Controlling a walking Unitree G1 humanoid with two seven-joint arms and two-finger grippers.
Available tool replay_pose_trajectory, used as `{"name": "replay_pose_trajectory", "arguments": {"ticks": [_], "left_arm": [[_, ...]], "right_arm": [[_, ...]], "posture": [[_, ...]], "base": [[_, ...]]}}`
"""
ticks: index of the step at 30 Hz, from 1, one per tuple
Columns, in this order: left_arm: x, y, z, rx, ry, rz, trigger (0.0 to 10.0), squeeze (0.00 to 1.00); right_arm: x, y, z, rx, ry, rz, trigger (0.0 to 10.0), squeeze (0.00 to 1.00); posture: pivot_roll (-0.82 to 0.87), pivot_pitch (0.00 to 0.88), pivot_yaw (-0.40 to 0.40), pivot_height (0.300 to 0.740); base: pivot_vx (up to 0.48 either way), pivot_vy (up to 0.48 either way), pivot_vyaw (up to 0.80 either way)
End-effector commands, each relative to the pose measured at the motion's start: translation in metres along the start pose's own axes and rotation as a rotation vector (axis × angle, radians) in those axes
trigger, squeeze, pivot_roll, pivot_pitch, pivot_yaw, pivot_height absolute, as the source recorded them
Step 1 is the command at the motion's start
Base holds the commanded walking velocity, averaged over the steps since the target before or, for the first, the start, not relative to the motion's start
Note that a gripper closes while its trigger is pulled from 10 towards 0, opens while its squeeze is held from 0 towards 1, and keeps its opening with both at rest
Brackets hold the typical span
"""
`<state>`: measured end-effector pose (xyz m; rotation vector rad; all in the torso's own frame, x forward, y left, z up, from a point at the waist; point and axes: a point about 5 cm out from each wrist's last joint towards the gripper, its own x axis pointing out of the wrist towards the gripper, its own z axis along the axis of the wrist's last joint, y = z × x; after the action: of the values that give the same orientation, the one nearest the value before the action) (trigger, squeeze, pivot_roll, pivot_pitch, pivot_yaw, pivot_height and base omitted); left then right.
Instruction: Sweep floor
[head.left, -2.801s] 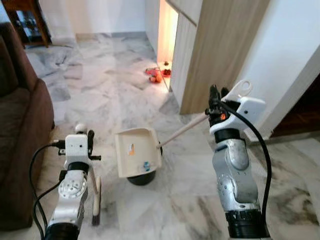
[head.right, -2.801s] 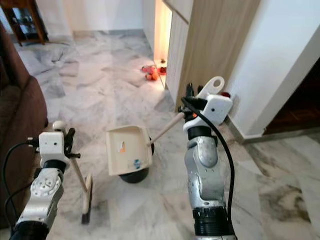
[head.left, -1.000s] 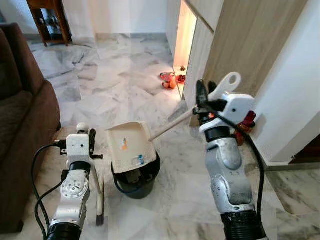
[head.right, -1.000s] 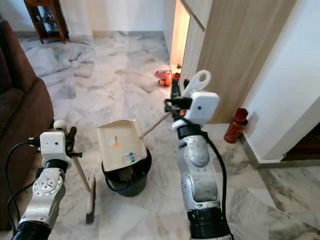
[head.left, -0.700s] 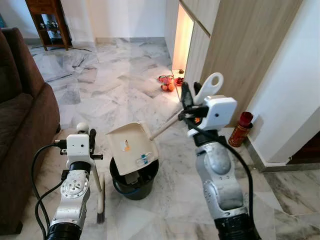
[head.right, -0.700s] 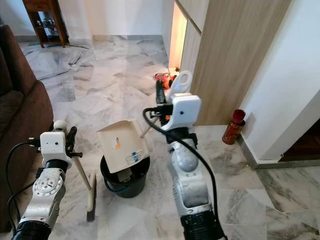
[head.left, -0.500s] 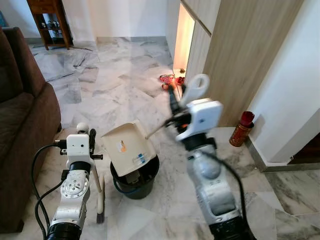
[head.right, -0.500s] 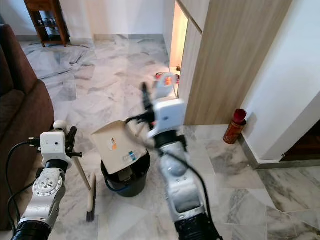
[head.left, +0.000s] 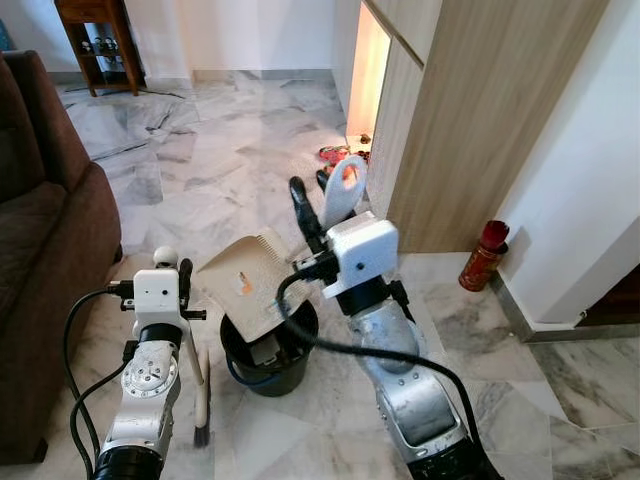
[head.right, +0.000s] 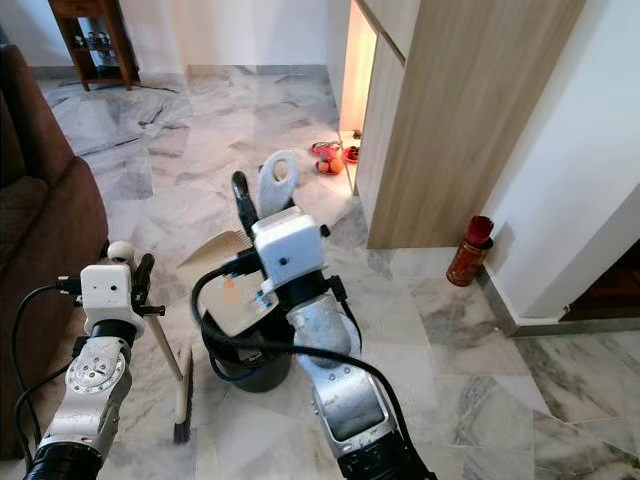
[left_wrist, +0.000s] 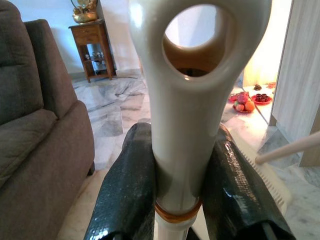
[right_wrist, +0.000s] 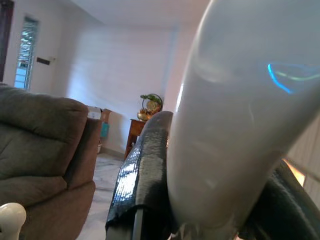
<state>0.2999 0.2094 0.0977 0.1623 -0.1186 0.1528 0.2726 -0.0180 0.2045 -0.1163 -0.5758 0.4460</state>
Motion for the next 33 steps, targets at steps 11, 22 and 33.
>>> {"name": "replay_pose_trajectory", "arguments": {"ticks": [11, 22, 33], "left_arm": [[0.002, -0.003, 0.008, 0.010, -0.050, -0.012, 10.0, 0.00], [0.002, -0.003, 0.008, 0.010, -0.049, -0.009, 10.0, 0.00], [0.002, -0.005, 0.008, 0.007, -0.048, -0.014, 10.0, 0.00]], "right_arm": [[0.001, 0.011, 0.022, -0.110, -0.159, 0.060, 10.0, 0.00], [-0.002, 0.024, 0.022, -0.151, -0.175, 0.139, 10.0, 0.00], [0.000, 0.012, 0.011, -0.244, -0.124, 0.083, 10.0, 0.00]], "posture": [[0.05, 0.000, -0.032, 0.740], [0.05, 0.000, -0.035, 0.740], [0.05, 0.000, -0.035, 0.740]], "base": [[0.000, 0.000, 0.00], [0.000, 0.000, 0.00], [0.000, 0.000, 0.00]]}}
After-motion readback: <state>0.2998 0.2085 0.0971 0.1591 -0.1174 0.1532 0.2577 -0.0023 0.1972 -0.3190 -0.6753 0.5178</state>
